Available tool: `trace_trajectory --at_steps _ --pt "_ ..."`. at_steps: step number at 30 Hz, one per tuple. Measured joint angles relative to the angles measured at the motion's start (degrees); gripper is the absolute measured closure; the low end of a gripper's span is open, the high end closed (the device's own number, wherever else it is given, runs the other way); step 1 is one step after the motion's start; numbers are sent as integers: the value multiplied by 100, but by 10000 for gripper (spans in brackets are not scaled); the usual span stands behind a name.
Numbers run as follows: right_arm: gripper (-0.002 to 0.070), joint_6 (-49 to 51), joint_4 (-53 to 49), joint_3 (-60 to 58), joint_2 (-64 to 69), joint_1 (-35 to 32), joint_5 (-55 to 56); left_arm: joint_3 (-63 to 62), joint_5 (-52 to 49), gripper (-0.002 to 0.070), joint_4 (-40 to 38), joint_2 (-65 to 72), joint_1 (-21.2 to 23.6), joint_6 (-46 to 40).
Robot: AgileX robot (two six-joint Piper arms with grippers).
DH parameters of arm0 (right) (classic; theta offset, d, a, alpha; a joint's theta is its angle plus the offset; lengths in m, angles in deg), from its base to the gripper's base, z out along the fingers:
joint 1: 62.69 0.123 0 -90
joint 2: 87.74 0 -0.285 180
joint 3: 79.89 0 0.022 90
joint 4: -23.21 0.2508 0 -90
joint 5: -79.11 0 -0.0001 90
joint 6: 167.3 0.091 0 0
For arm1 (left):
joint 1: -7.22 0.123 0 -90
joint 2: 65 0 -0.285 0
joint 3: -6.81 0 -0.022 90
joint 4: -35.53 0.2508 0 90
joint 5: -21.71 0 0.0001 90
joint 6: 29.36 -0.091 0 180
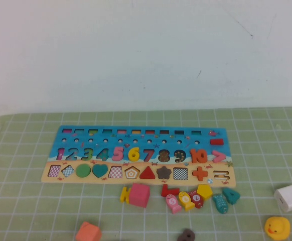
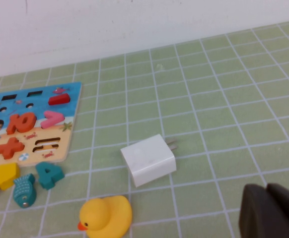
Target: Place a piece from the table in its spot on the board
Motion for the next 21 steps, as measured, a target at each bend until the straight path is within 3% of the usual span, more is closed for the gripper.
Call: trace_trajectory --at_steps 21 --pt "678 0 0 0 0 0 0 -20 -59 676 -110 0 0 -13"
